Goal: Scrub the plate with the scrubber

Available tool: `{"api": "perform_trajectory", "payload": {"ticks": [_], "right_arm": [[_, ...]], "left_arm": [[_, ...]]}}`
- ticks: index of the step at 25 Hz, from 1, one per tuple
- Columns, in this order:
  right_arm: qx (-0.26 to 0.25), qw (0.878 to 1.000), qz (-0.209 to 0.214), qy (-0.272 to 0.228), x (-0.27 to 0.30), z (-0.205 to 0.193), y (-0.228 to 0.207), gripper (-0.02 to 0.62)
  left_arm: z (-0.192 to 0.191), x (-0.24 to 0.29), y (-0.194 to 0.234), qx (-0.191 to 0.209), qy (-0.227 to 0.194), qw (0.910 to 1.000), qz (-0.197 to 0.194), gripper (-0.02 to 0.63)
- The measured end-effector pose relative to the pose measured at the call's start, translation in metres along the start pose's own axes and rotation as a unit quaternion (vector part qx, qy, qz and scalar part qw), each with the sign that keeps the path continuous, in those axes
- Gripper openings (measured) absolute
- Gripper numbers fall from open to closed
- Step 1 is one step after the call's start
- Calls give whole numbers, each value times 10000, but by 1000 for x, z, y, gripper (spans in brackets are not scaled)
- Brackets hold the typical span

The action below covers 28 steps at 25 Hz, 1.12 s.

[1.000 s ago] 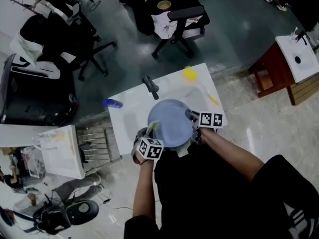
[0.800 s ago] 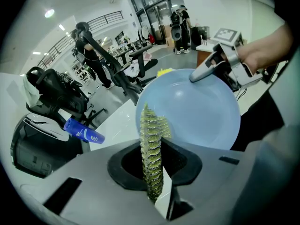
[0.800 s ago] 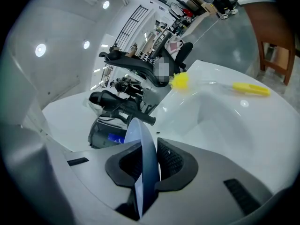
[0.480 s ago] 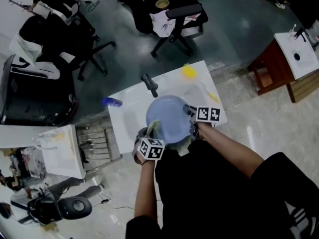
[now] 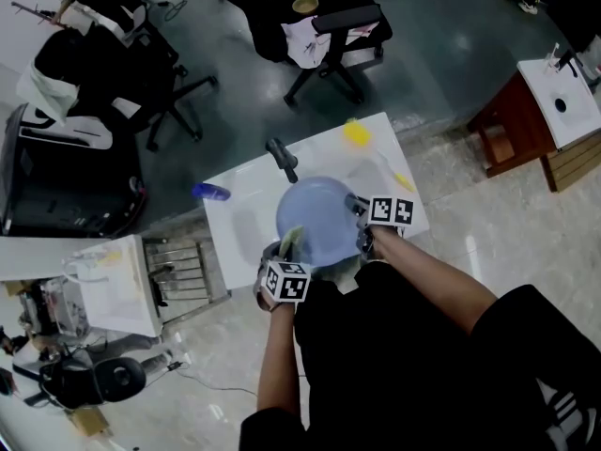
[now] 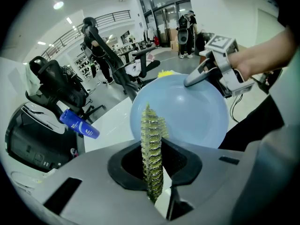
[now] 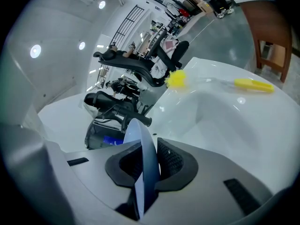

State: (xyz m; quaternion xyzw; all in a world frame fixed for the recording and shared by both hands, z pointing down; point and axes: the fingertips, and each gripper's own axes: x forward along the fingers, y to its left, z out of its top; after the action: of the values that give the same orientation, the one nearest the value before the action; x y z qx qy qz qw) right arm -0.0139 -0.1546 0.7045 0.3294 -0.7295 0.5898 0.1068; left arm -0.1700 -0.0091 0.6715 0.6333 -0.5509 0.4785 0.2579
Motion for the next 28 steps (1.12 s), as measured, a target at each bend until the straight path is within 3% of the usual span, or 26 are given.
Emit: {"api": "perform_trajectory", "payload": {"ticks": [6, 13, 20, 28], "right_arm": [[-20, 10000, -30, -2, 4, 5, -2, 40], [112, 9999, -69, -14, 5, 8, -7, 40], [168, 9998, -94, -21, 6, 10, -9, 40], [251, 9996, -103, -76, 6, 15, -10, 40]], "left_arm": [[1, 4, -6, -168, -8, 9998, -123, 61], [0, 4, -9, -836, -151, 9957, -378, 61], [5, 3, -15, -739, -178, 9963, -401, 61], [14, -3, -25, -888, -309, 9940, -563, 61]]}}
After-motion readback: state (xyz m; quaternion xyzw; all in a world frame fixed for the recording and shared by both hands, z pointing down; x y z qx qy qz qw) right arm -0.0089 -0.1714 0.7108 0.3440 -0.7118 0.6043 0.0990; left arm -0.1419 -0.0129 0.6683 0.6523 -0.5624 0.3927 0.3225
